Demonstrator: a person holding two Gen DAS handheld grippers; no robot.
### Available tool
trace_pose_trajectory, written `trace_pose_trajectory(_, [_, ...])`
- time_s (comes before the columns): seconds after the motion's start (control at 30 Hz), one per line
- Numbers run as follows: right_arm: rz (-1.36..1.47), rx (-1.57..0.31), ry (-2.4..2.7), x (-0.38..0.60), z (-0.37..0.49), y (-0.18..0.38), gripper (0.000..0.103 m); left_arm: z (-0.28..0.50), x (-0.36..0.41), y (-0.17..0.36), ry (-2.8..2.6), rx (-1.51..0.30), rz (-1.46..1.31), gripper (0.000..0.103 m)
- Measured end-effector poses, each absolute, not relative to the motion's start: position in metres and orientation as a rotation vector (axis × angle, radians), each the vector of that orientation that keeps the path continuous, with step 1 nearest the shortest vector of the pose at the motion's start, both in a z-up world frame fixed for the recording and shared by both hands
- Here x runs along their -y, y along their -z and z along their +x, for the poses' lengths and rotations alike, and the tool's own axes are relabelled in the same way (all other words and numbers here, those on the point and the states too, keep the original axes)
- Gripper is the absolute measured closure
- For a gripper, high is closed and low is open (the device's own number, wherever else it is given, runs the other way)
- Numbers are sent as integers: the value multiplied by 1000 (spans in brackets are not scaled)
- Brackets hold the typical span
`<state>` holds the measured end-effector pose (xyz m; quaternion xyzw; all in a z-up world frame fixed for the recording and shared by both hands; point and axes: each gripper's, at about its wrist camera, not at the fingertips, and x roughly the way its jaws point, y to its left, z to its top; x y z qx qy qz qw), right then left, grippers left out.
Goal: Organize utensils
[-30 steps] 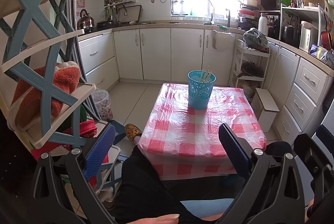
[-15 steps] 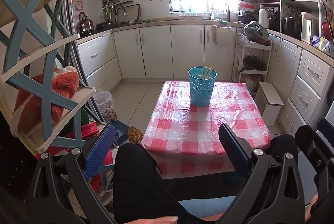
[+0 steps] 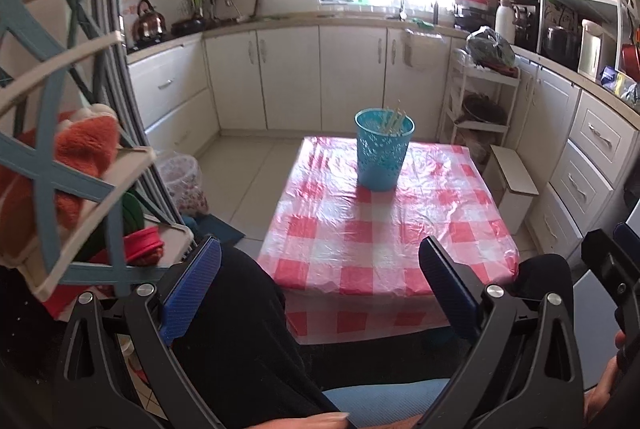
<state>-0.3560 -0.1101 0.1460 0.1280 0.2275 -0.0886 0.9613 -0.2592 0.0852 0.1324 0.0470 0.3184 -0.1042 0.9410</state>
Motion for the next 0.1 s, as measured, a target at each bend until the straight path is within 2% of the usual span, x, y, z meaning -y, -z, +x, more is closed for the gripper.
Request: trace_pose_trajectory(0.1, [229,-507,220,118,-343,-138,7,-234,-78,-118,237,-690,114,8])
